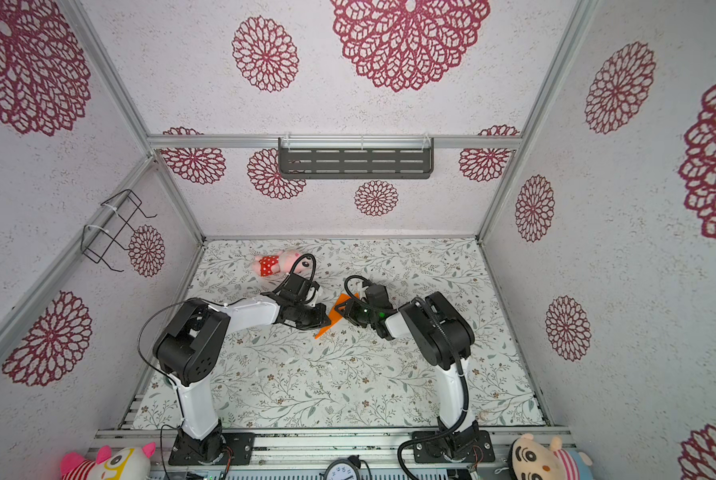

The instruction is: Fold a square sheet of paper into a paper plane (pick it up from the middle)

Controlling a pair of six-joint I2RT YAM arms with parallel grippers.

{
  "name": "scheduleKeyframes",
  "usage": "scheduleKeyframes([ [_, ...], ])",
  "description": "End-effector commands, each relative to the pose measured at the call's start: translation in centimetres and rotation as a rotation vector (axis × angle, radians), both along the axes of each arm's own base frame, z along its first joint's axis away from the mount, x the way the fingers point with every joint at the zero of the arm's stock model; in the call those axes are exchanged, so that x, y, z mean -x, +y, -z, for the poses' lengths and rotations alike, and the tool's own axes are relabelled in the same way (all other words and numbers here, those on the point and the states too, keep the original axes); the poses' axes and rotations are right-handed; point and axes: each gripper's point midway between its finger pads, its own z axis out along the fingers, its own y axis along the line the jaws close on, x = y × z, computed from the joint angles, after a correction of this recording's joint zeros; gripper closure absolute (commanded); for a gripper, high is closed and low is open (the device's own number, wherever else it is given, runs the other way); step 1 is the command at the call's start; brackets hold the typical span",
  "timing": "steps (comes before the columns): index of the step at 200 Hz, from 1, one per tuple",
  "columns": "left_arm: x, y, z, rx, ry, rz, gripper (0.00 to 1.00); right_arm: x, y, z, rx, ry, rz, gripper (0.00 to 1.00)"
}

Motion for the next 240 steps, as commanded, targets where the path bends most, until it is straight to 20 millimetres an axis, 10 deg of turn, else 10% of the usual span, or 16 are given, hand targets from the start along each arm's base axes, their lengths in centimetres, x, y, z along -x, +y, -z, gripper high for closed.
scheduleKeyframes([
  [1,0.2,0.2,0.8,-0.043,0.008,0.009,0.93,1.2,-1.7,4.7,0.107,0.135,0.043,0.66],
  [167,1.3,1.7,3.5,-0.142,0.073,-0.012,0.95,1.6,-2.2,5.8,0.139,0.166,0.047,0.66],
  [240,1.0,1.2,-0.9,-0.116,-0.009,0.015,0.91,1.6,-2.1,5.8,0.139,0.168,0.045,0.66],
])
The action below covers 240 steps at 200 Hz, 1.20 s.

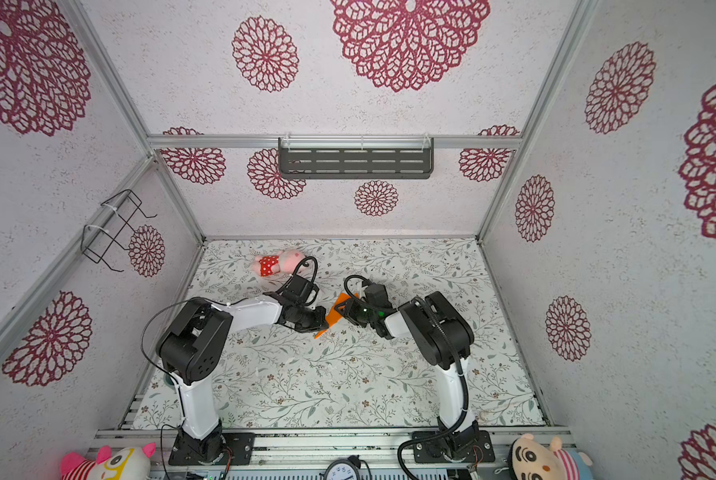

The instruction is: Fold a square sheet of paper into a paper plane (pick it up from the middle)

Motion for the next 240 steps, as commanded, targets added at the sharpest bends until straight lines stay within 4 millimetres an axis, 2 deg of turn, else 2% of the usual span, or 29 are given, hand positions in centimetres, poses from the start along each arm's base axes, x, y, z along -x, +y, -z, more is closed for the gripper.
scheduleKeyframes([
  [1,0.5,0.3,-1.8,-0.034,-0.028,0.023,0.91,1.8,-2.2,5.7,0.136,0.161,0.045,0.66],
  [51,1.7,1.1,-1.0,-0.135,-0.022,0.064,0.90,1.8,-2.3,5.8,0.137,0.163,0.047,0.66],
  [84,1.7,1.6,-0.8,-0.165,-0.022,0.062,0.90,1.8,-2.2,5.8,0.137,0.165,0.045,0.66],
  [104,1.5,1.3,-1.5,-0.148,-0.036,0.067,0.90,1.8,-2.3,5.9,0.140,0.166,0.045,0.66],
  [125,1.1,0.4,-3.1,-0.100,-0.073,0.074,0.90,1.8,-2.3,5.9,0.142,0.168,0.048,0.66],
  [158,0.1,0.9,-4.5,-0.127,-0.135,0.051,0.89,1.9,-2.5,6.1,0.155,0.172,0.050,0.66],
  [240,-0.3,1.8,-2.0,-0.243,-0.101,0.072,0.84,1.8,-2.5,6.2,0.158,0.174,0.047,0.67],
])
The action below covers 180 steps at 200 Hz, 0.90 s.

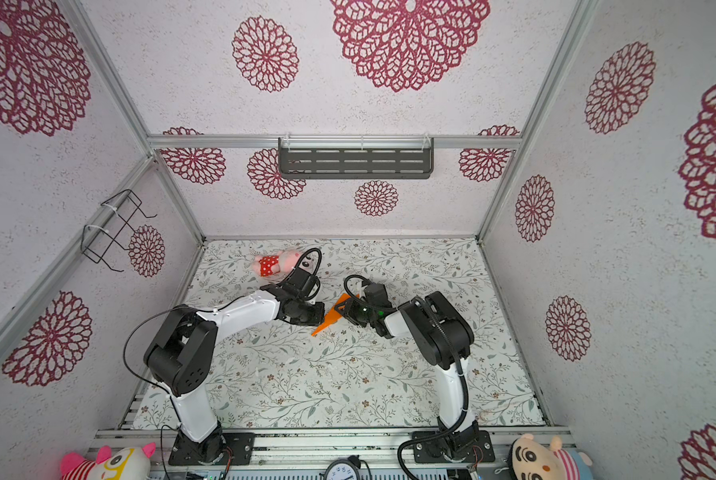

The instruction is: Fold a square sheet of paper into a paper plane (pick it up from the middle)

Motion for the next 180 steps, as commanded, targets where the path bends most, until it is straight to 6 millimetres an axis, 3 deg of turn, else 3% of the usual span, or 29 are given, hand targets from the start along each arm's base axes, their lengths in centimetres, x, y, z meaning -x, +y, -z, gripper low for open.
scheduleKeyframes([
  [1,0.2,0.7,1.5,-0.072,0.016,0.014,0.84,1.9,-2.5,6.1,0.153,0.165,0.047,0.67],
  [180,2.0,2.7,4.6,-0.175,0.091,0.011,0.90,2.1,-2.7,6.6,0.163,0.175,0.046,0.67],
])
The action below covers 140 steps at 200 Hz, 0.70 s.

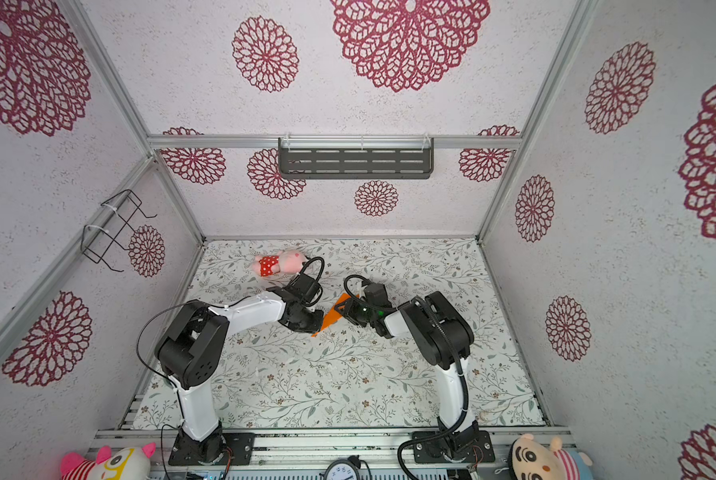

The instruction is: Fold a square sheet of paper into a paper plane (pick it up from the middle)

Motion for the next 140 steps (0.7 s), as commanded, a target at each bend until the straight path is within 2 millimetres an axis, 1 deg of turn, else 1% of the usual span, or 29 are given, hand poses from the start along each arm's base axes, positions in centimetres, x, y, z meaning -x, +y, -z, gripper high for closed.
scheduleKeyframes([
  [1,0.8,0.8,1.3,-0.047,0.030,0.003,0.89,2.2,-2.7,6.6,0.162,0.175,0.046,0.67],
  [46,1.1,1.5,1.6,-0.073,0.037,-0.004,0.88,2.1,-2.9,6.6,0.166,0.176,0.049,0.67],
  [75,1.6,1.7,2.2,-0.088,0.058,0.009,0.88,2.1,-2.9,6.6,0.166,0.176,0.049,0.67],
  [101,1.8,1.9,2.2,-0.102,0.066,0.022,0.88,2.1,-2.8,6.4,0.160,0.172,0.047,0.67],
  [105,1.9,1.9,2.2,-0.103,0.067,0.024,0.88,2.0,-2.7,6.2,0.156,0.169,0.046,0.67],
  [107,2.2,2.1,3.2,-0.117,0.091,0.024,0.88,2.0,-2.6,6.1,0.154,0.167,0.044,0.67],
  [110,2.3,2.1,3.5,-0.123,0.099,0.025,0.88,1.9,-2.6,6.0,0.150,0.166,0.043,0.67],
  [122,2.4,2.2,3.7,-0.124,0.104,0.026,0.88,1.4,-2.1,4.9,0.126,0.137,0.033,0.67],
  [140,2.5,2.1,3.8,-0.122,0.109,0.027,0.88,0.4,-1.3,2.3,0.094,0.074,0.014,0.67],
])
